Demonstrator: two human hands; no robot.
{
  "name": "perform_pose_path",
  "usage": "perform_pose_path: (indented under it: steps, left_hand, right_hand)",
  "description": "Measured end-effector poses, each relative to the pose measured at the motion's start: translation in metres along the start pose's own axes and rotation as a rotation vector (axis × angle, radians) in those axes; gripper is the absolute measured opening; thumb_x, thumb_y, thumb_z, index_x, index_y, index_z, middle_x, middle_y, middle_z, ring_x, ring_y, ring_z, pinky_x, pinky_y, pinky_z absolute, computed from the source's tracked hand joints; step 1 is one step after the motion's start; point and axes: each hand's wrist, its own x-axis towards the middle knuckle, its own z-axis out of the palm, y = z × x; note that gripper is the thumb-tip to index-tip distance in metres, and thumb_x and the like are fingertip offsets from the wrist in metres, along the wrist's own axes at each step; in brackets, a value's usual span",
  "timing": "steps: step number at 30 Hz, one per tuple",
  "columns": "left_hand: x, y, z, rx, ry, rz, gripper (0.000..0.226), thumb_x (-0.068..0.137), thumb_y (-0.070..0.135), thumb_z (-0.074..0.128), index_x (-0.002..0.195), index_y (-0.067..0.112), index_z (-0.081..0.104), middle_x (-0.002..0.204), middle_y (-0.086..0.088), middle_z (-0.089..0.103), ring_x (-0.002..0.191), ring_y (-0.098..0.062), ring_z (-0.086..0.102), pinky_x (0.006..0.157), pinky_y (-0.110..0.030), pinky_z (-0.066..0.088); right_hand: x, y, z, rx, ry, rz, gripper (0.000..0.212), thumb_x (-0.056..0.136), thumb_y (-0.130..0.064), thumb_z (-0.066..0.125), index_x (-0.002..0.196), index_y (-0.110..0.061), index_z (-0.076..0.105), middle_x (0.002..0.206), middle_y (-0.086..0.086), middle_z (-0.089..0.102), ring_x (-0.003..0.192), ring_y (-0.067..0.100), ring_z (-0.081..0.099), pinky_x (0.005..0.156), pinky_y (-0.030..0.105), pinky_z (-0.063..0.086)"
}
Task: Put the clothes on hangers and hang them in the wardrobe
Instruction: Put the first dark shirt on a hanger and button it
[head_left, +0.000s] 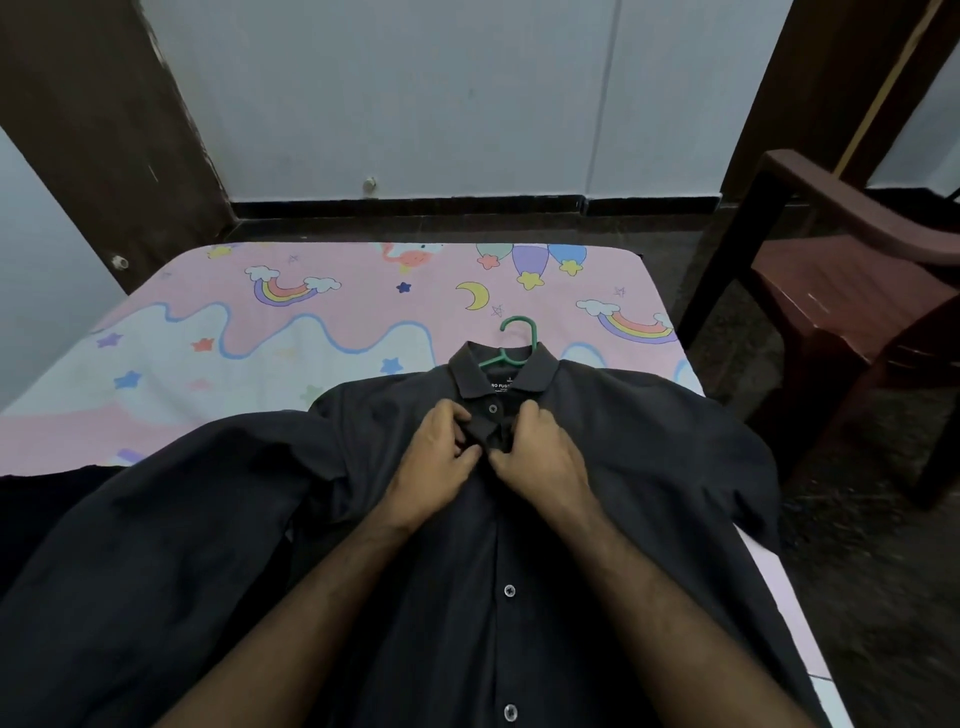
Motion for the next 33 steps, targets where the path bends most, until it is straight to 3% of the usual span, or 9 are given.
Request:
perform_pose_path:
  steps: [3, 8, 15, 20, 23, 25, 28, 30, 33]
  left_hand:
    - [-0.002, 0.006, 0.006, 0.008, 0.054, -0.067, 0.032, 0.081, 0.01, 0.072, 0.1, 0.015, 0.046, 0.089, 0.006, 0.049, 0.079, -0.013, 0.05, 0.08, -0.035, 0.048]
    - [-0.007, 0.01, 0.014, 0.061, 0.103, -0.131, 0.024, 0.083, 0.029, 0.075, 0.082, 0.024, 0.052, 0.088, 0.007, 0.051, 0.09, -0.022, 0.057, 0.085, -0.046, 0.05]
    - [-0.003, 0.029, 0.026, 0.26, 0.047, -0.27, 0.017, 0.087, 0.046, 0.069, 0.096, 0.033, 0.062, 0.106, 0.009, 0.056, 0.111, -0.015, 0.049, 0.094, -0.043, 0.043]
    - [0.001, 0.033, 0.031, 0.208, 0.043, -0.239, 0.01, 0.087, 0.031, 0.072, 0.091, 0.027, 0.063, 0.099, 0.006, 0.06, 0.093, -0.017, 0.063, 0.083, -0.035, 0.052]
    - [0.007, 0.035, 0.028, 0.092, 0.043, -0.355, 0.016, 0.08, 0.025, 0.08, 0.078, 0.027, 0.064, 0.086, 0.006, 0.069, 0.085, -0.015, 0.067, 0.079, -0.031, 0.054]
    - [0.009, 0.036, 0.027, -0.072, 0.056, -0.418, 0.017, 0.077, 0.017, 0.084, 0.075, 0.022, 0.068, 0.073, 0.003, 0.07, 0.063, -0.01, 0.067, 0.061, -0.024, 0.054]
    - [0.001, 0.037, 0.029, -0.364, 0.094, -0.447, 0.011, 0.081, 0.004, 0.08, 0.082, 0.005, 0.069, 0.061, -0.001, 0.065, 0.031, -0.008, 0.048, 0.03, -0.019, 0.032]
    - [-0.005, 0.032, 0.031, -0.477, 0.142, -0.436, 0.009, 0.083, 0.003, 0.078, 0.084, 0.004, 0.069, 0.065, -0.005, 0.065, 0.031, -0.01, 0.045, 0.03, -0.018, 0.027]
    - [-0.013, 0.028, 0.031, -0.555, 0.174, -0.409, 0.005, 0.086, 0.004, 0.075, 0.087, 0.005, 0.07, 0.073, -0.005, 0.067, 0.034, -0.011, 0.043, 0.032, -0.018, 0.027]
  right_hand:
    - [-0.005, -0.003, 0.004, -0.059, 0.043, 0.035, 0.048, 0.089, -0.044, 0.066, 0.116, -0.009, 0.047, 0.123, 0.014, 0.06, 0.113, 0.035, 0.062, 0.084, 0.039, 0.049]
    - [-0.005, 0.001, -0.006, 0.006, 0.073, 0.081, 0.026, 0.089, -0.026, 0.061, 0.107, -0.006, 0.057, 0.113, 0.015, 0.067, 0.105, 0.037, 0.065, 0.08, 0.037, 0.051]
    - [-0.013, 0.028, -0.007, 0.344, 0.109, 0.157, 0.022, 0.086, -0.02, 0.062, 0.105, -0.012, 0.07, 0.101, 0.006, 0.074, 0.097, 0.025, 0.068, 0.083, 0.031, 0.053]
    - [-0.014, 0.039, -0.001, 0.382, 0.117, 0.063, 0.013, 0.086, -0.024, 0.072, 0.097, -0.016, 0.069, 0.083, -0.005, 0.07, 0.081, 0.014, 0.066, 0.076, 0.03, 0.052]
    - [-0.012, 0.042, 0.001, 0.228, 0.108, -0.032, 0.012, 0.089, -0.024, 0.069, 0.097, -0.016, 0.066, 0.09, 0.0, 0.07, 0.086, 0.02, 0.065, 0.074, 0.029, 0.049]
    - [-0.01, 0.043, -0.003, 0.261, 0.138, 0.019, 0.009, 0.09, -0.022, 0.065, 0.094, -0.015, 0.068, 0.091, 0.005, 0.073, 0.084, 0.023, 0.067, 0.075, 0.032, 0.053]
    - [-0.008, 0.049, -0.009, 0.631, 0.089, 0.222, 0.011, 0.093, -0.011, 0.061, 0.086, -0.008, 0.069, 0.086, 0.012, 0.074, 0.071, 0.022, 0.075, 0.069, 0.032, 0.06]
    - [-0.01, 0.05, -0.015, 0.909, -0.018, 0.33, 0.014, 0.096, -0.005, 0.061, 0.082, -0.003, 0.065, 0.088, 0.023, 0.072, 0.07, 0.029, 0.076, 0.068, 0.036, 0.063]
    - [-0.012, 0.052, -0.021, 0.965, -0.11, 0.326, 0.019, 0.095, -0.009, 0.069, 0.079, -0.003, 0.062, 0.081, 0.022, 0.071, 0.074, 0.032, 0.077, 0.066, 0.035, 0.063]
